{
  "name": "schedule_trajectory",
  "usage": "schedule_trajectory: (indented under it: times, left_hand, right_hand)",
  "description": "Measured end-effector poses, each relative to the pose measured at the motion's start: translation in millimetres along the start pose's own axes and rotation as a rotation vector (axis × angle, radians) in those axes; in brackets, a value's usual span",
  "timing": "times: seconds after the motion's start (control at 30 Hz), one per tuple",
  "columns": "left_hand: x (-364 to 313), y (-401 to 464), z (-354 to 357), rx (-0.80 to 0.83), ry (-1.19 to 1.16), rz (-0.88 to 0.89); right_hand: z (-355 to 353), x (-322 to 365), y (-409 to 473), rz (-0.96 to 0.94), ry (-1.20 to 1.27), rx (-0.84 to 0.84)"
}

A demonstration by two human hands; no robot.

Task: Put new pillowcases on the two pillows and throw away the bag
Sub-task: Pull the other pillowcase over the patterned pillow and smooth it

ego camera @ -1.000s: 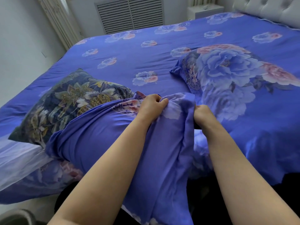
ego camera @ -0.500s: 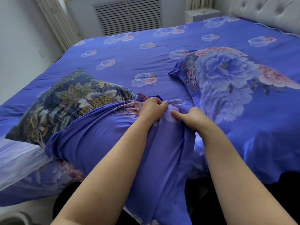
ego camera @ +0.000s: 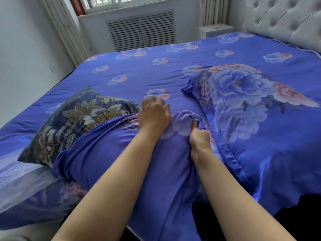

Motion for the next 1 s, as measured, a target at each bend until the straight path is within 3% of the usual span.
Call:
schedule_trajectory:
  times: [0.03,0.1,0.17,0.23,0.37,0.53,0.6,0.77,0.83,0.93,1.0]
  left_hand:
    - [8.4,12.5,-6.5,0.049,0.178,-0.025]
    - [41.9,33.5,-7.6,0.307,0.379,-0.184]
    - [73.6,38.5,6.1,0.599,0.476,-0.319]
    - [80.6,37.1,22.9,0.791,0.493,-0.333]
    - [57.6,20.1,59.0,1.084,0.163,-0.292]
    - [61.4,16.1,50.2,1.130,-0.284,-0.518]
    - [74.7,28.9,30.2,1.038,-0.397,-0.594]
    - [106.0,66.0,-41.2,0.382,-0.289,-0.538]
    - [153.7,72.8,-72.5,0.150,-0.250,-0.586]
    - [245.3,81.2,-93.9,-0.068,-0.375,-0.658]
    - [277.4,78.0,-89.3,-0.114,-0.423,-0.705]
  right_hand:
    - [-0.7,3.2,-0.8,-0.005,-0.007,0.003]
    - [-1.6,5.7,-1.5,-0.009,-0.001,-0.005]
    - [-6.8,6.7,-1.2,-0.030,-0.025,-0.009]
    - [-10.8,6.3,-1.6,-0.059,-0.048,-0.027]
    - [-22.6,6.3,-1.3,-0.105,-0.068,-0.069]
    - [-34.5,7.8,-2.2,-0.185,-0.022,-0.075]
    - [-36.7,15.4,-3.6,-0.217,-0.016,-0.080]
    - [-19.1,62.8,-9.3,-0.366,0.038,0.069]
    - [-30.4,80.0,-7.5,-0.445,0.070,0.075]
    - [-61.0,90.7,10.7,-0.463,-0.017,-0.039]
    - [-65.6,93.2,26.7,-0.472,-0.082,-0.036]
Point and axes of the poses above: each hand's wrist, its own y-axis towards the middle knuckle, its own z-axis out of the palm, x = y × z, the point moved 8 cm from there along y, towards the middle knuckle, and after that the axes turned 7 degrees about x, right-handed, at the moved point
